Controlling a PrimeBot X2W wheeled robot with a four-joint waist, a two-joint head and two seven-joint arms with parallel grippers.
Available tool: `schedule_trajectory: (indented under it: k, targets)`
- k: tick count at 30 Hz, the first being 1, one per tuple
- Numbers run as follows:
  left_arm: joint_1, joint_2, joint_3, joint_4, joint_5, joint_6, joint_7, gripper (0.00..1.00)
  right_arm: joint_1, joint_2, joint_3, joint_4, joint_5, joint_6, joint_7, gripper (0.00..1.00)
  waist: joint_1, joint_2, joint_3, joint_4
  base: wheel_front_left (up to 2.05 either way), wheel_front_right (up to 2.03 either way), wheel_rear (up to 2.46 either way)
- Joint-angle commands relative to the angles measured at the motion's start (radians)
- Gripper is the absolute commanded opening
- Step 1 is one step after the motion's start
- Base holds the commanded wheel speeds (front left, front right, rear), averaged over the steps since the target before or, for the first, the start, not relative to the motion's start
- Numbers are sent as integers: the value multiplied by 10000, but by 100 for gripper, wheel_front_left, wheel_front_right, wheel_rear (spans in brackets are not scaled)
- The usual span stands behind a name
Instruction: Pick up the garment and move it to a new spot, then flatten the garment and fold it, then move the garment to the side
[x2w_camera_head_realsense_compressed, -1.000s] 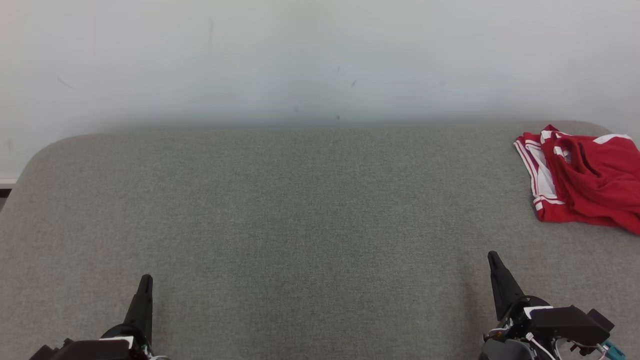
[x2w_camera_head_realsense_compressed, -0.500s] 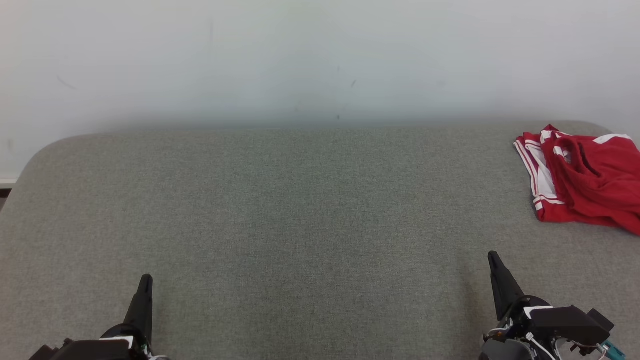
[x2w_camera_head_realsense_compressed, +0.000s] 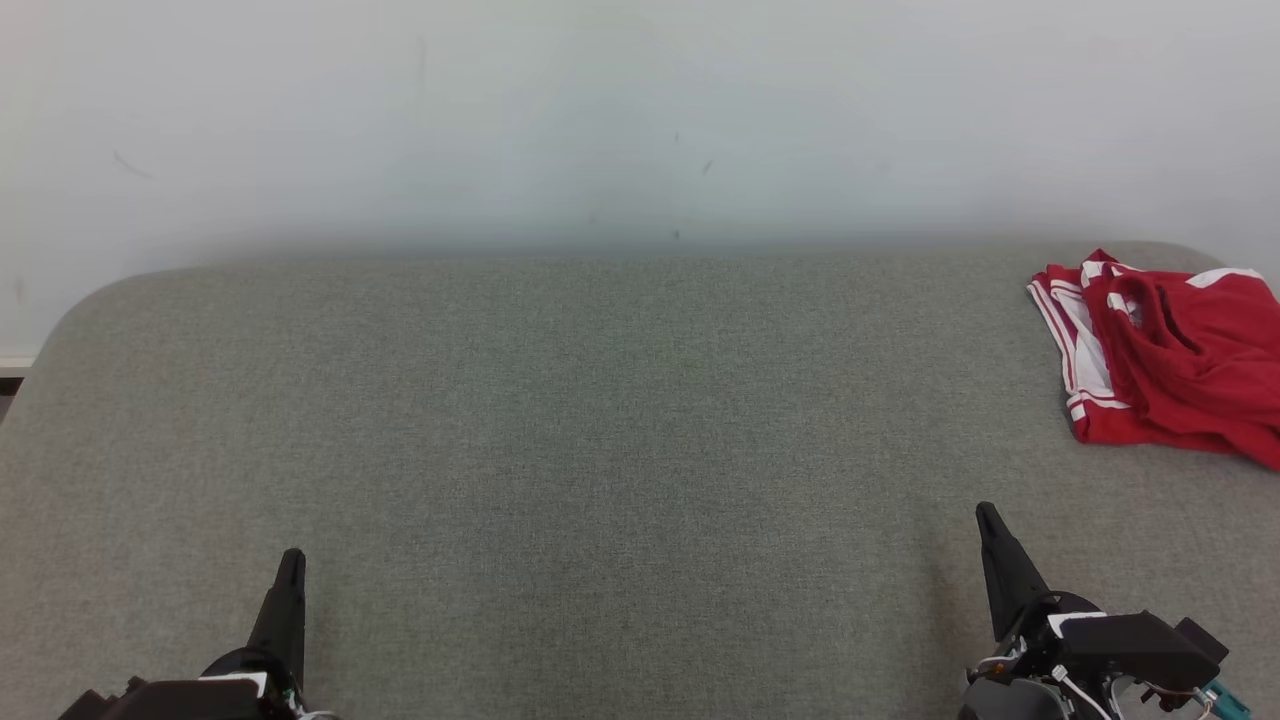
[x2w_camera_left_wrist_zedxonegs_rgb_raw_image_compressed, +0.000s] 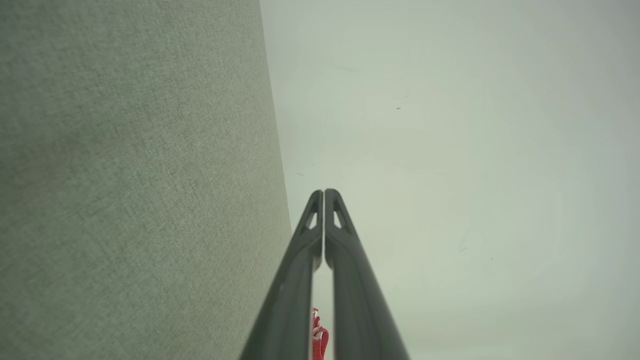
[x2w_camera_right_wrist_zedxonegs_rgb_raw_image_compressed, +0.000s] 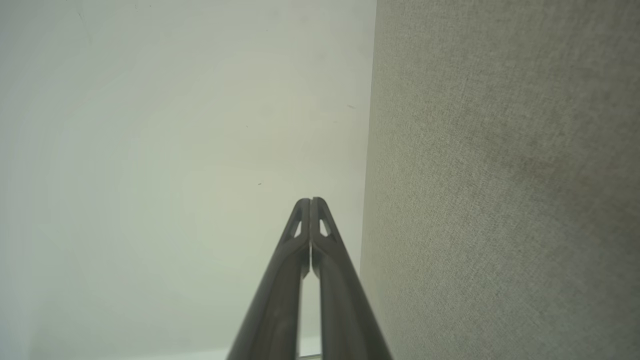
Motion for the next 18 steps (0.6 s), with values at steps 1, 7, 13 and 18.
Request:
schedule_trajectory:
  k: [1, 7, 13, 18]
  targets:
    - [-68, 38, 2, 2, -51, -31, 3, 0, -47, 44, 3, -30, 15, -21, 29, 0, -1, -1, 0, 0, 0, 0, 0]
    - [-68, 38, 2, 2, -51, -31, 3, 0, -47, 44, 3, -30, 17, -21, 29, 0, -1, -1, 0, 0, 0, 0, 0]
    - [-67, 38, 1, 1, -51, -33, 2, 0, -47, 44, 3, -30, 15, -21, 29, 0, -1, -1, 0, 0, 0, 0, 0]
    - [-67, 38, 3, 3, -52, -31, 2, 0, -47, 44, 4, -30, 16, -21, 28, 0, -1, -1, 0, 0, 0, 0, 0]
